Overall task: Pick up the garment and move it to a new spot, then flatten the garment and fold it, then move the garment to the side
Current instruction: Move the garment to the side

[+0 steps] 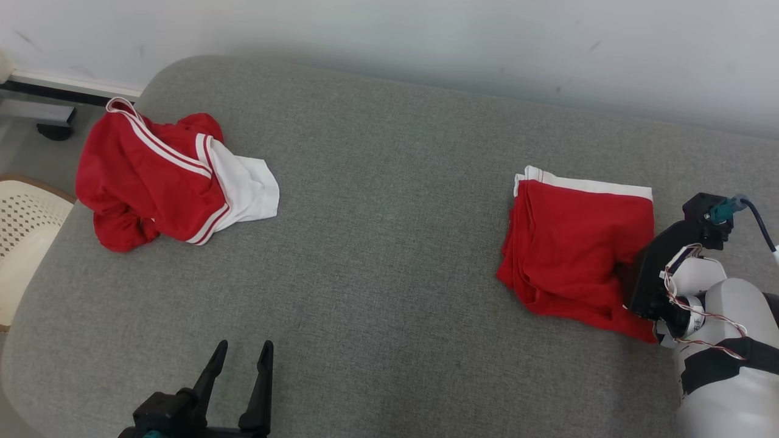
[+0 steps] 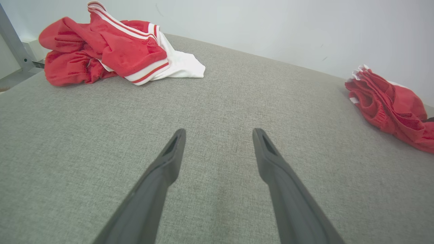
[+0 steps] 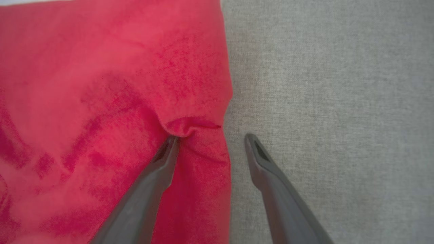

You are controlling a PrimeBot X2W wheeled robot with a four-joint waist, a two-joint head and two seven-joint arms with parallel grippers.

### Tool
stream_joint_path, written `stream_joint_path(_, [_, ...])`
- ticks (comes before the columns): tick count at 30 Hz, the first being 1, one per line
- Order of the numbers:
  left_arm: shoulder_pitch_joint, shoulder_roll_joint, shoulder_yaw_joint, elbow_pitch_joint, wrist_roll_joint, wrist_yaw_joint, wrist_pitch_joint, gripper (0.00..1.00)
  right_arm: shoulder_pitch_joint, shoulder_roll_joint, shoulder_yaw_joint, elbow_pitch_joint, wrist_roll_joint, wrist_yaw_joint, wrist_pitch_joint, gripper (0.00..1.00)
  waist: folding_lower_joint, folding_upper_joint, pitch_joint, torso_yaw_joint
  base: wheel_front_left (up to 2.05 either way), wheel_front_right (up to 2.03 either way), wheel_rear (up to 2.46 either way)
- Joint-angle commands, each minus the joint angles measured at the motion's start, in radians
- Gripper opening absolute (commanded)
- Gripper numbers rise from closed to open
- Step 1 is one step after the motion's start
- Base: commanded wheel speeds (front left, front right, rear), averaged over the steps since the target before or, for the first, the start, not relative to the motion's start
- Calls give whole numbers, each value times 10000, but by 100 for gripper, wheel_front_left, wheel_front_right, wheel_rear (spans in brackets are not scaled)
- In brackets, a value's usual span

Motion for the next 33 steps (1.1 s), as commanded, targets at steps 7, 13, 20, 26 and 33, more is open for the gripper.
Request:
stream_joint_path(7, [-102, 101, -83, -83, 13, 47, 74, 100, -112, 154, -96, 941, -162, -19, -129, 14, -2, -2, 45, -87, 0, 0, 0])
stream_joint_path(13, [-2, 186, -63, -219, -59, 80, 126, 100, -137, -85, 359, 935, 45, -20, -701, 0, -2, -2, 6, -446, 0, 0, 0])
stream_joint_path(20, [35, 286, 14, -545, -191, 166, 177, 100, 182, -1071, 1225, 448, 66, -22, -820, 0, -2, -2, 129, -1218, 0, 0, 0])
stream_joint_path(26, [-115, 328, 2, -923, -296, 219, 279, 100, 651, -2837, 1947, -255, -120, -21, -658, 0, -2, -2, 555, -1770, 0, 0, 0])
stream_joint_path(33, [-473, 424, 2, -1359, -420, 186, 399, 100, 784, -4427, 1574, -897, -926, -21, -1090, 0, -2, -2, 1405, -1990, 0, 0, 0])
